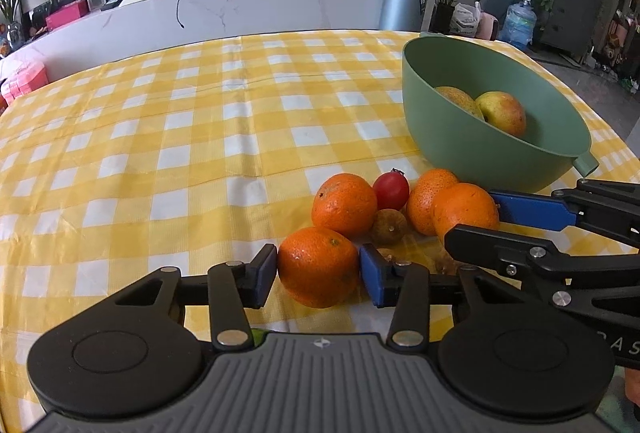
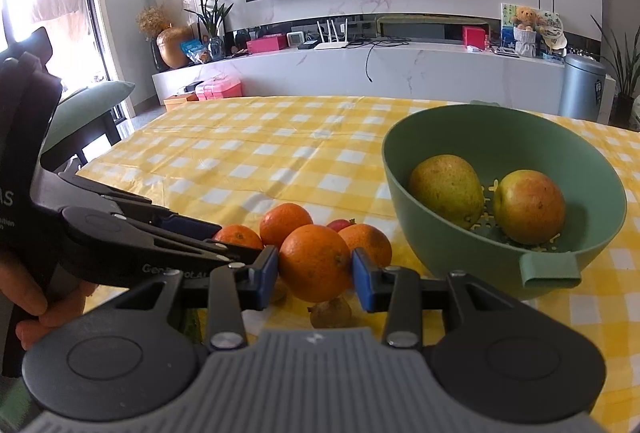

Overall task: Organize fruits
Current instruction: 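Grasp an orange with the left gripper while the right gripper grasps another orange, then carry both oranges over the green bowl and lower them inside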

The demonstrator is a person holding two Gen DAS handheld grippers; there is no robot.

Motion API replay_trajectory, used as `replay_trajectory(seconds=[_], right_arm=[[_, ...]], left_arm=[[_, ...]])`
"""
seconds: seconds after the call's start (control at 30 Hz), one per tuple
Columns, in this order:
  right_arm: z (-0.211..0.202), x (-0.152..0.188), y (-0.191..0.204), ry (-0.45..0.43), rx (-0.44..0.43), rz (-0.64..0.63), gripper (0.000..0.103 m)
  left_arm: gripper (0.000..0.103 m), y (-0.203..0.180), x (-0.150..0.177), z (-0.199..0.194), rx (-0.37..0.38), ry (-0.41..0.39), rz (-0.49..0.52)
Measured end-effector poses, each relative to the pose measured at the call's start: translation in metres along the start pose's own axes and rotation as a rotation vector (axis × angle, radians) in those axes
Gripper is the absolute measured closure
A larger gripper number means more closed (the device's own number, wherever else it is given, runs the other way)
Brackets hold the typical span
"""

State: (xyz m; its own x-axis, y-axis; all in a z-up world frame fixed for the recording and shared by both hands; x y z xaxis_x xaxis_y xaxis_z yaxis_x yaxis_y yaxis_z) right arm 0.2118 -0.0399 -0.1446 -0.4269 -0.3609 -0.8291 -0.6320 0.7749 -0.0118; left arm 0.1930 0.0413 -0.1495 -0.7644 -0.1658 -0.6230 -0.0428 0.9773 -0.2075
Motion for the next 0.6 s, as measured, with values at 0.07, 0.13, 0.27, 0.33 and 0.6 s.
replay_trajectory(seconds=[0.07, 0.13, 0.27, 0.33, 0.6], right_arm=[[0.000, 0.000, -0.001, -0.003, 0.001, 0.002, 0.066], [0.000, -0.001, -0.001, -0.005, 0.003, 0.000, 0.066], [-0.004, -0.003, 0.000, -0.020, 0.008, -0.013, 0.066], [-0.009, -0.005, -0.001, -0.036, 0.011, -0.018, 0.066], [-0.037, -0.015, -0.013, -0.094, 0.052, -0.013, 0.066]], left_arm=[[0.054, 0.000, 0.000, -0.001, 0.000, -0.002, -0.006], [0.055, -0.001, -0.001, -0.002, -0.007, -0.013, -0.003], [0.055, -0.001, -0.005, -0.010, -0.027, -0.053, -0.002], [0.055, -0.001, -0.008, -0.017, -0.013, -0.070, -0.025], [0.055, -0.020, -0.018, -0.049, 0.047, -0.130, -0.048]])
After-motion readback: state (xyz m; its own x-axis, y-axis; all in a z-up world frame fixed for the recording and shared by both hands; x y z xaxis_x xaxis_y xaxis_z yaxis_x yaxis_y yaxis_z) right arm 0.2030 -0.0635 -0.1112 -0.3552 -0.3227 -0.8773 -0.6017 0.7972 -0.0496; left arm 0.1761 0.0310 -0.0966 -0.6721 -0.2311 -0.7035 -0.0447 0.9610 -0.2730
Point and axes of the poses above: each gripper's, at about its wrist camera, not at the fingertips, and z roughly the way its jaws point, y to its left, x to its underside, the point moved 10 cm from there along z, roughly the way its jaws point, and after that the axes turned 13 degrees about -z, right-handed, at the moved point
